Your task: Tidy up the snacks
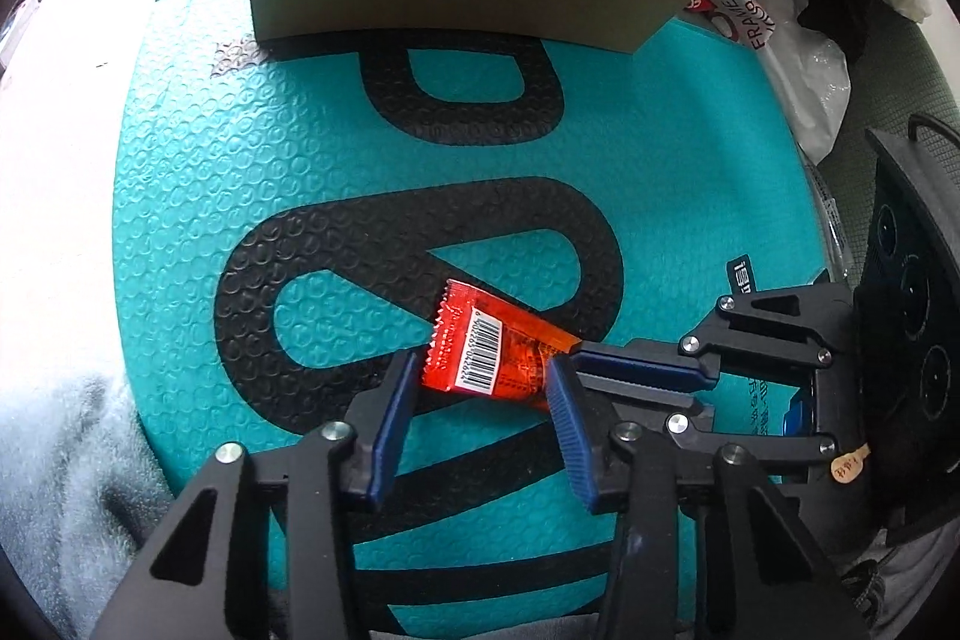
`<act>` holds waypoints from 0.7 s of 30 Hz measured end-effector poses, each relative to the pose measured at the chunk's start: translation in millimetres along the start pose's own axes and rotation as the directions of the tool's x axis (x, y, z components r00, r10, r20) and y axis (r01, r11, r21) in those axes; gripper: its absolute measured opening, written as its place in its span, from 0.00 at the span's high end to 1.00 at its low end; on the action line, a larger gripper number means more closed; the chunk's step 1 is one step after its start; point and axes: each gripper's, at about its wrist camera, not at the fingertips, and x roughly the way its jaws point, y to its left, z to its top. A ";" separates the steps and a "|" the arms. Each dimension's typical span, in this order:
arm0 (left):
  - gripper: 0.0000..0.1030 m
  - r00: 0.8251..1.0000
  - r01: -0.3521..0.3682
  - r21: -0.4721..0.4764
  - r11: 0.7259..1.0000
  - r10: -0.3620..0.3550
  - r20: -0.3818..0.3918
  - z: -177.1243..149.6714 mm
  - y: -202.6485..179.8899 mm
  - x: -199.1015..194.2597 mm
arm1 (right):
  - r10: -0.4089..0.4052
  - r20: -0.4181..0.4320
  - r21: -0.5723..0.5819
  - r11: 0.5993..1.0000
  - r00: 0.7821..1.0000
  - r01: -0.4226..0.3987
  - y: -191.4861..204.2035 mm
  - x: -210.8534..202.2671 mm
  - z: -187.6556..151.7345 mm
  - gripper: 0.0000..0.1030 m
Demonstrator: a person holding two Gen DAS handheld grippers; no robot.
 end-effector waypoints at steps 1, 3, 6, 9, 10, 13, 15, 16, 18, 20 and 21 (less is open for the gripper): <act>0.64 1.000 0.001 0.004 1.000 -0.001 0.000 0.3 -1.4 0.6 | 0.001 0.001 -0.005 1.000 1.000 -0.001 0.4 -0.5 -0.9 0.93; 0.75 1.000 0.028 0.000 1.000 -0.028 -0.001 -1.4 -2.4 2.0 | 0.001 0.002 -0.011 1.000 1.000 -0.001 0.1 -1.2 -2.3 0.93; 0.81 0.999 0.045 -0.018 0.999 -0.045 0.005 -1.4 -1.5 3.4 | 0.001 0.001 -0.009 1.000 1.000 -0.001 -0.9 -2.0 -3.6 0.93; 0.85 0.999 0.029 -0.015 0.999 -0.029 0.013 -2.4 -5.7 3.9 | -0.003 -0.004 -0.004 1.000 1.000 0.003 0.5 -1.8 -1.7 0.91; 0.86 1.000 0.028 -0.017 0.999 -0.027 0.014 -2.2 -6.0 4.0 | -0.011 -0.006 0.001 1.000 1.000 0.011 0.5 -2.0 0.0 0.89; 0.86 0.999 0.033 -0.029 0.999 -0.032 0.015 -1.3 -3.9 4.5 | -0.022 -0.016 0.024 0.999 1.000 0.023 4.0 -3.0 1.5 0.79; 0.86 0.999 0.026 -0.031 0.999 -0.026 0.020 -1.8 -3.4 3.5 | -0.028 -0.014 0.038 0.999 1.000 0.028 7.0 -4.9 -0.5 0.57; 0.86 1.000 0.022 -0.029 0.999 -0.022 0.022 -1.8 -3.2 3.3 | -0.036 -0.013 0.038 0.999 0.999 0.037 9.4 -5.6 -2.5 0.49; 0.86 1.000 0.019 -0.028 0.999 -0.018 0.025 -3.0 -2.6 2.3 | -0.057 -0.010 0.028 0.998 0.998 0.057 14.9 -6.0 -6.6 0.47; 0.86 1.000 0.020 -0.032 0.999 -0.020 0.025 -3.5 -2.2 2.1 | -0.087 -0.003 0.017 0.996 0.996 0.087 19.1 -4.0 -9.7 0.47; 0.86 0.999 0.024 -0.037 0.999 -0.023 0.024 -3.6 -1.4 2.0 | -0.100 0.001 0.012 0.995 0.995 0.100 21.1 -3.0 -10.2 0.47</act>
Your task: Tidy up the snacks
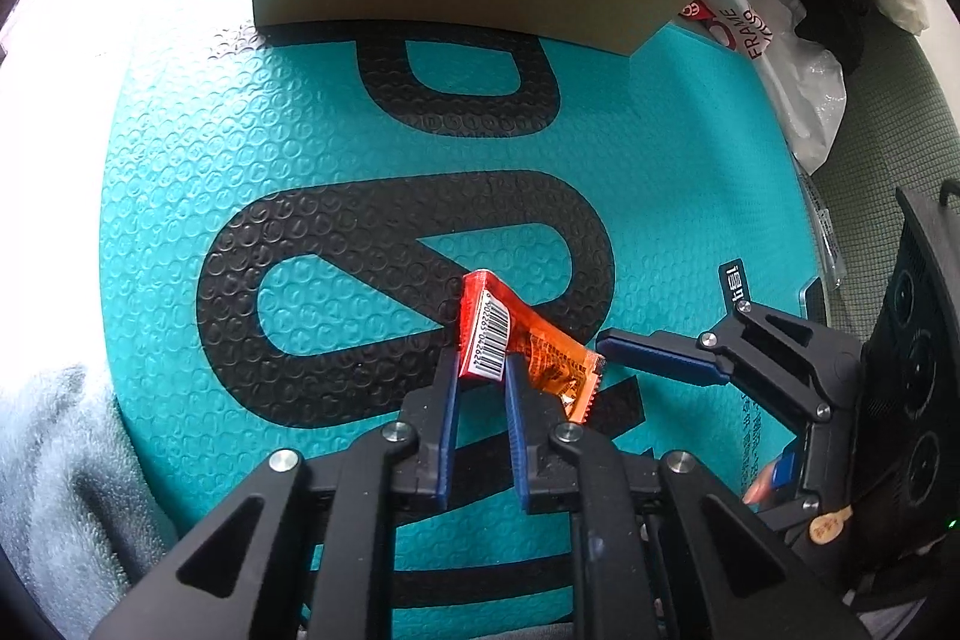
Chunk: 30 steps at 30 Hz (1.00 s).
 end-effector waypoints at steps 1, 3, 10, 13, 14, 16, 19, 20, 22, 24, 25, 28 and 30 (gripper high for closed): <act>0.86 1.000 0.003 -0.006 1.000 -0.003 0.000 -0.1 1.1 -0.1 | -0.013 0.005 0.000 1.000 1.000 0.013 2.1 0.8 -0.1 0.47; 0.86 1.000 0.007 -0.017 1.000 -0.007 0.000 -0.6 2.8 -0.3 | -0.033 0.016 0.007 0.999 0.999 0.033 4.8 2.6 -0.1 0.49; 0.86 1.000 0.007 -0.022 1.000 -0.007 0.008 -2.7 8.0 -4.5 | -0.069 0.048 0.022 0.997 0.996 0.068 2.8 3.6 -1.4 0.65; 0.86 1.000 0.017 -0.027 0.999 -0.016 0.019 -3.3 8.7 -9.9 | -0.046 0.054 0.039 0.998 0.997 0.044 -0.6 0.7 -0.5 0.71; 0.86 1.000 0.019 -0.029 0.999 -0.019 0.024 -3.4 8.5 -12.4 | -0.031 0.059 0.044 0.999 0.998 0.028 -4.9 -3.6 -1.9 0.74; 0.86 0.999 0.023 -0.029 0.999 -0.022 0.030 -4.9 8.5 -16.1 | -0.015 0.057 0.046 0.999 0.998 0.013 -5.6 -6.0 -0.2 0.83; 0.86 0.999 0.020 -0.031 0.999 -0.019 0.037 -6.6 5.5 -22.1 | -0.017 0.056 0.037 0.999 0.998 0.014 -3.0 -8.6 2.5 0.84; 0.86 0.999 0.024 -0.033 0.999 -0.022 0.041 -7.2 4.7 -24.8 | -0.015 0.057 0.038 0.999 0.998 0.013 -2.5 -9.8 3.1 0.85; 0.86 0.998 0.026 -0.035 0.999 -0.024 0.055 -8.2 3.0 -31.9 | -0.017 0.064 0.050 0.999 0.998 0.014 -3.3 -13.8 3.8 0.90; 0.86 0.997 0.031 -0.035 0.999 -0.028 0.073 -7.8 0.3 -39.3 | -0.020 0.072 0.057 0.998 0.997 0.016 -4.4 -19.2 5.5 0.99; 0.86 0.996 0.032 -0.033 0.999 -0.029 0.084 -7.7 -1.4 -43.2 | -0.020 0.082 0.058 0.998 0.996 0.016 -5.1 -22.6 6.5 0.99; 0.89 0.993 0.033 -0.027 0.999 -0.030 0.116 -6.1 -7.3 -55.5 | -0.018 0.112 0.054 0.998 0.994 0.012 -5.2 -33.7 8.7 0.99; 0.93 0.990 0.038 -0.026 0.999 -0.034 0.133 -3.8 -9.1 -65.2 | -0.025 0.127 0.046 0.999 0.992 0.019 -3.9 -39.9 11.2 0.99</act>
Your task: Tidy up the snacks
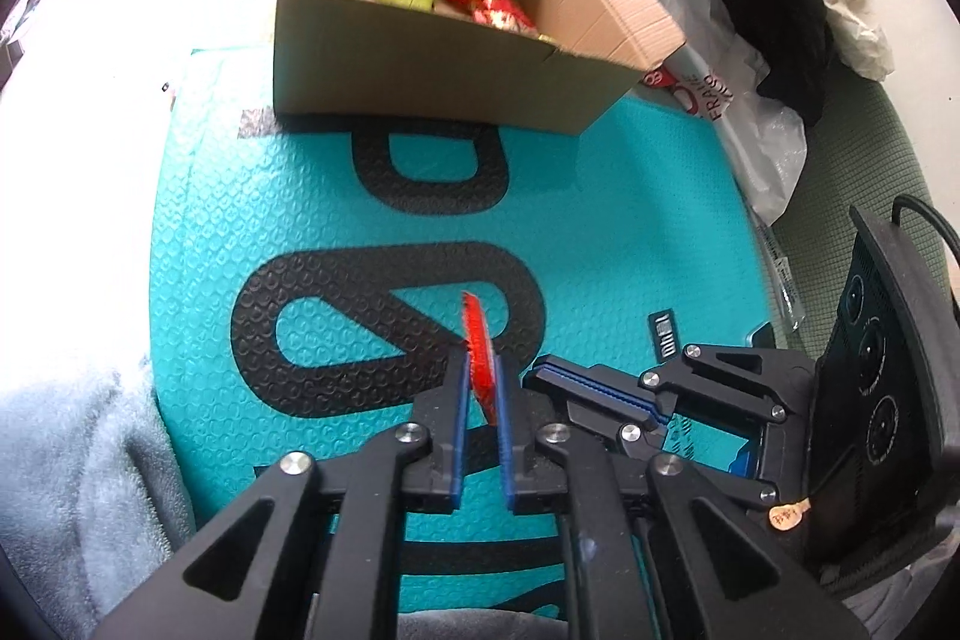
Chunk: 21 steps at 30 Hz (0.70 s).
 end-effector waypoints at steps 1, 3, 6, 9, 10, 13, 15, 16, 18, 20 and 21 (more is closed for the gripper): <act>0.93 1.000 0.003 0.002 1.000 -0.003 0.011 2.0 -2.8 -4.3 | -0.003 0.010 -0.003 1.000 1.000 0.003 1.0 -3.0 2.3 0.99; 0.93 0.999 -0.003 0.017 1.000 0.002 0.034 5.2 -7.7 -12.4 | -0.006 0.034 -0.003 1.000 0.999 0.007 1.9 -10.2 5.5 0.99; 0.93 0.999 -0.016 0.032 0.999 0.014 0.051 7.0 -11.4 -18.7 | 0.003 0.057 0.013 1.000 0.998 -0.003 0.9 -16.7 11.4 0.99; 0.93 0.998 -0.038 0.033 0.999 0.036 0.058 5.9 -11.7 -19.4 | 0.004 0.032 0.048 0.999 0.999 -0.006 -2.3 -14.2 11.4 0.98; 0.93 0.997 -0.050 0.033 0.998 0.048 0.060 5.2 -12.6 -18.8 | 0.007 0.017 0.066 0.998 1.000 -0.008 -3.5 -13.5 9.3 0.93; 0.92 0.994 -0.102 0.028 0.994 0.101 0.052 1.1 -11.8 -14.1 | 0.009 -0.029 0.107 0.994 1.000 -0.006 -5.9 -2.3 2.7 0.64; 0.92 0.990 -0.136 0.022 0.991 0.135 0.039 -2.5 -7.4 -10.4 | -0.007 -0.037 0.121 0.993 0.999 0.012 -4.7 2.9 -2.5 0.42; 0.92 0.988 -0.153 0.021 0.988 0.152 0.033 -4.5 -4.8 -9.0 | -0.019 -0.037 0.118 0.993 0.999 0.023 -3.2 5.2 -5.8 0.38; 0.92 0.984 -0.177 0.020 0.984 0.176 0.029 -7.8 -0.3 -7.1 | -0.033 -0.050 0.107 0.994 0.998 0.038 0.0 11.9 -8.9 0.38; 0.92 0.979 -0.201 0.020 0.979 0.201 0.020 -9.9 4.4 -4.5 | -0.046 -0.067 0.098 0.994 0.997 0.053 2.3 20.1 -9.8 0.38; 0.92 0.978 -0.210 0.019 0.978 0.210 0.016 -10.2 6.5 -3.2 | -0.056 -0.071 0.092 0.994 0.996 0.062 3.8 24.3 -9.4 0.38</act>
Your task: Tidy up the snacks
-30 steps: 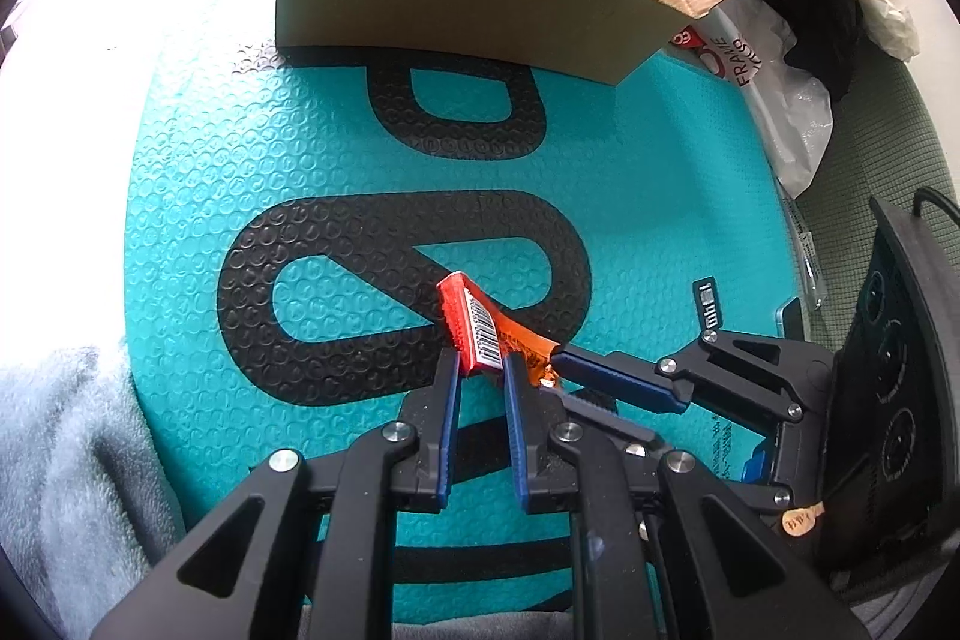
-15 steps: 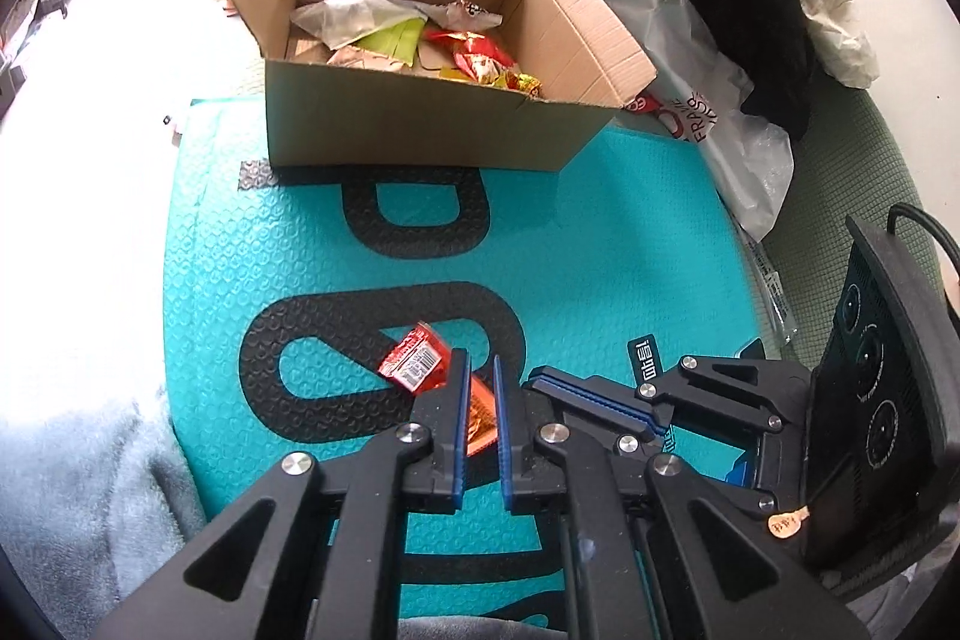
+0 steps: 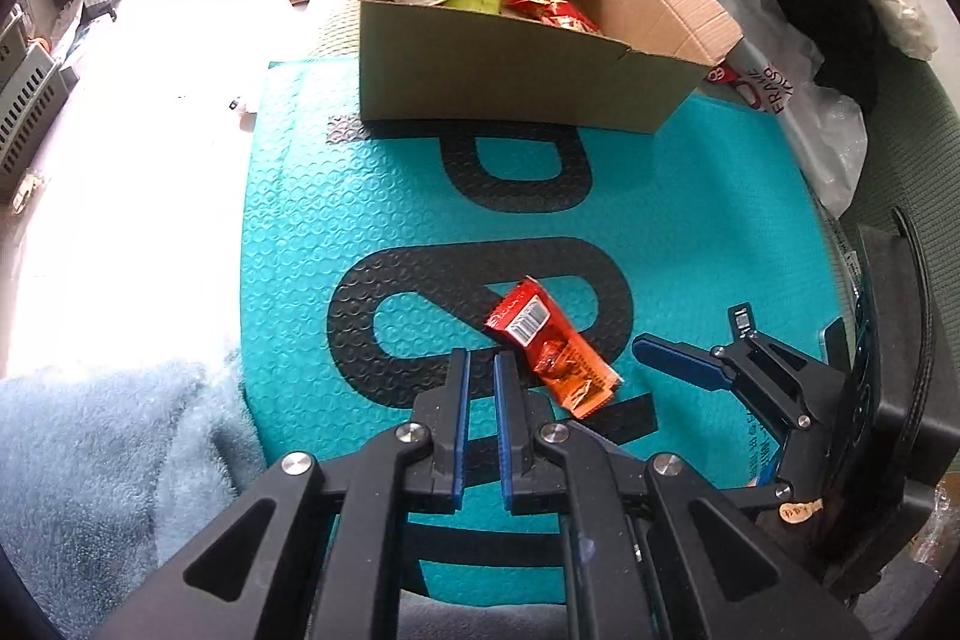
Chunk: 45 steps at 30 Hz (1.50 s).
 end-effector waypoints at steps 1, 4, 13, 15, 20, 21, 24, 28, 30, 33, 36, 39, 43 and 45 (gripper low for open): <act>0.92 1.000 -0.006 -0.001 1.000 0.006 -0.001 -0.3 2.0 1.2 | -0.014 -0.006 -0.006 1.000 1.000 0.014 1.5 4.3 0.4 0.38; 0.92 1.000 -0.017 -0.017 1.000 0.017 -0.005 -0.6 9.4 4.8 | -0.076 -0.029 -0.014 0.997 0.997 0.075 4.1 17.3 0.1 0.49; 0.92 1.000 0.016 -0.021 1.000 -0.017 -0.015 -1.9 15.1 8.3 | -0.137 0.002 -0.041 0.990 0.991 0.137 0.3 15.5 1.2 0.78; 0.92 1.000 0.024 -0.001 1.000 -0.024 -0.012 -1.2 12.0 7.1 | -0.101 0.022 -0.031 0.994 0.995 0.102 -3.0 10.5 2.0 0.78; 0.92 0.999 0.053 0.041 0.998 -0.053 -0.003 3.2 2.8 2.8 | -0.076 0.066 -0.057 0.995 0.995 0.080 -5.0 -10.8 7.0 0.78; 0.92 0.998 0.064 0.047 0.997 -0.064 0.003 5.0 0.4 0.5 | -0.067 0.070 -0.059 0.996 0.995 0.071 -4.9 -15.2 8.9 0.78; 0.92 0.995 0.089 0.080 0.993 -0.091 0.027 12.7 -8.8 -8.4 | -0.045 0.083 -0.077 0.996 0.996 0.051 -5.0 -29.5 15.7 0.78; 0.92 0.993 0.097 0.122 0.988 -0.105 0.061 26.7 -20.4 -21.8 | -0.036 0.104 -0.123 0.991 0.994 0.049 0.7 -47.5 30.9 0.78; 0.92 0.991 0.095 0.137 0.986 -0.107 0.082 36.3 -24.7 -28.9 | -0.035 0.110 -0.148 0.988 0.993 0.051 1.3 -54.0 40.2 0.78; 0.92 0.988 0.085 0.153 0.985 -0.103 0.113 52.9 -29.4 -39.5 | -0.047 0.125 -0.183 0.981 0.991 0.069 -0.9 -63.4 56.2 0.78; 0.92 0.984 0.085 0.158 0.984 -0.108 0.141 72.4 -33.1 -48.9 | -0.051 0.141 -0.203 0.976 0.989 0.079 -5.9 -72.8 75.7 0.78; 0.92 0.980 0.077 0.168 0.983 -0.106 0.167 93.4 -36.6 -55.8 | -0.059 0.155 -0.219 0.971 0.986 0.093 -12.0 -80.1 96.4 0.78; 0.92 0.973 0.073 0.181 0.981 -0.110 0.203 121.7 -38.6 -62.1 | -0.067 0.181 -0.226 0.968 0.981 0.108 -23.5 -86.5 125.7 0.78; 0.92 0.970 0.070 0.183 0.981 -0.110 0.216 136.0 -38.3 -61.8 | -0.068 0.191 -0.219 0.969 0.979 0.110 -30.7 -86.6 140.2 0.78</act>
